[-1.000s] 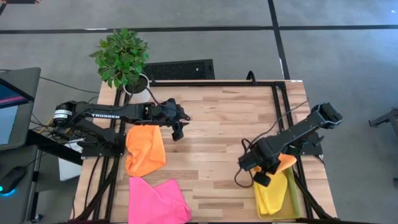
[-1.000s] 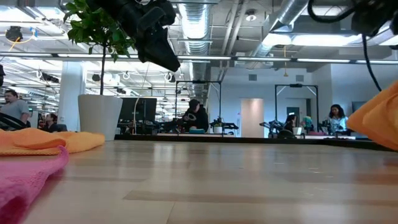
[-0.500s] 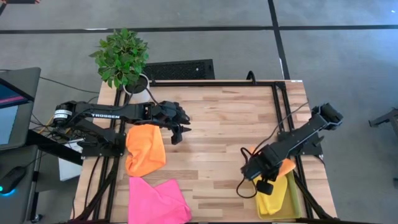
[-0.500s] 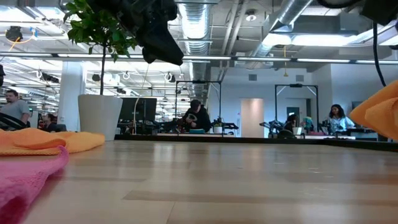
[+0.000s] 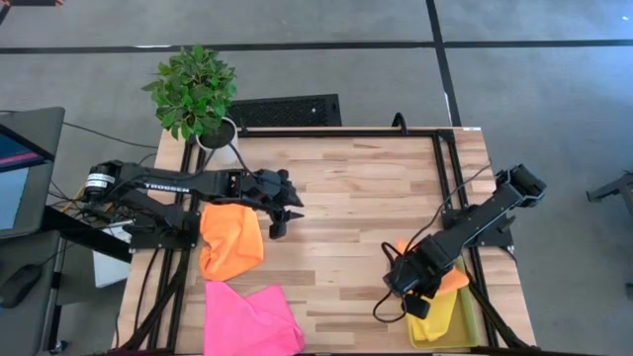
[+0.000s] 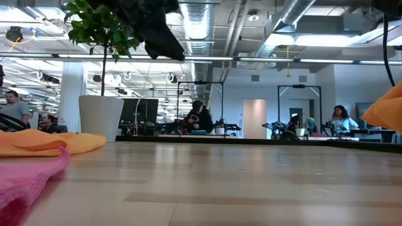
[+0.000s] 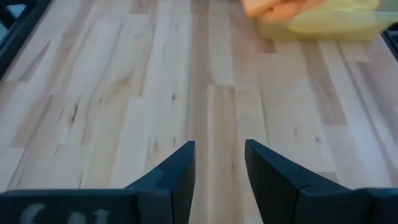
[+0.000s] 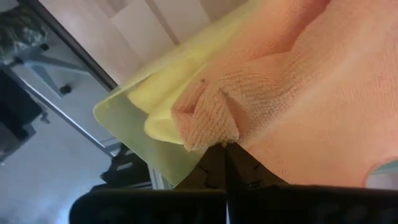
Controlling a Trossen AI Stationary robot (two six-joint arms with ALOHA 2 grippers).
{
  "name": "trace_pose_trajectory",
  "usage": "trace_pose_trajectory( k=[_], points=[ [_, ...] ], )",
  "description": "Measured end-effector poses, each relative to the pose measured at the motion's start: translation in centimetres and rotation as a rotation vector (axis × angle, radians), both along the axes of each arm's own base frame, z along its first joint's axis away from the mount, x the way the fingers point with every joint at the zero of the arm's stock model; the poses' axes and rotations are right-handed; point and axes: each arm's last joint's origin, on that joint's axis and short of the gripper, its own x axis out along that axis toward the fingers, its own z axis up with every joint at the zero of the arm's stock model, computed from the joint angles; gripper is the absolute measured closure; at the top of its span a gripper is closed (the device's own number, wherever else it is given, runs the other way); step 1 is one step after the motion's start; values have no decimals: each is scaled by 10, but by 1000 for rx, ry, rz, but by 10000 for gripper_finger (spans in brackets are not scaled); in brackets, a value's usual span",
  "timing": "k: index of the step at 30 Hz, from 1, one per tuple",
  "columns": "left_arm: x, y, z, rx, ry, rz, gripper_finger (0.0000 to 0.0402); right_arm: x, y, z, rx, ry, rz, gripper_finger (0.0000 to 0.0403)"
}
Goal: Fold microfiber towels
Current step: Stack the top folded orange cloth on top of the folded yellow cloth in the yellow bin
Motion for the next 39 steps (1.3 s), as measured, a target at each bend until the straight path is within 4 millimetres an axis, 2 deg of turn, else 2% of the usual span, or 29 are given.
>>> trace_pose_trajectory(
  k=[7,15,23,27,33,39],
  points=[
    [0,-12,0,8,0,-47,271,-1,9,0,7,-6,-60,397],
    [0,-18,0,8,2,-69,271,-4,29,0,46,-24,-145,397],
    [-1,-19,-1,21,18,-82,271,-4,52,-27,16,43,-100,397],
    [-2,-19,-2,21,28,-82,271,1,67,-41,80,70,-76,397],
    [-2,-19,-2,21,29,-82,271,5,82,-48,148,41,-68,397],
    [-2,-19,-2,17,30,-79,271,3,82,-49,138,50,-70,386]
  ],
)
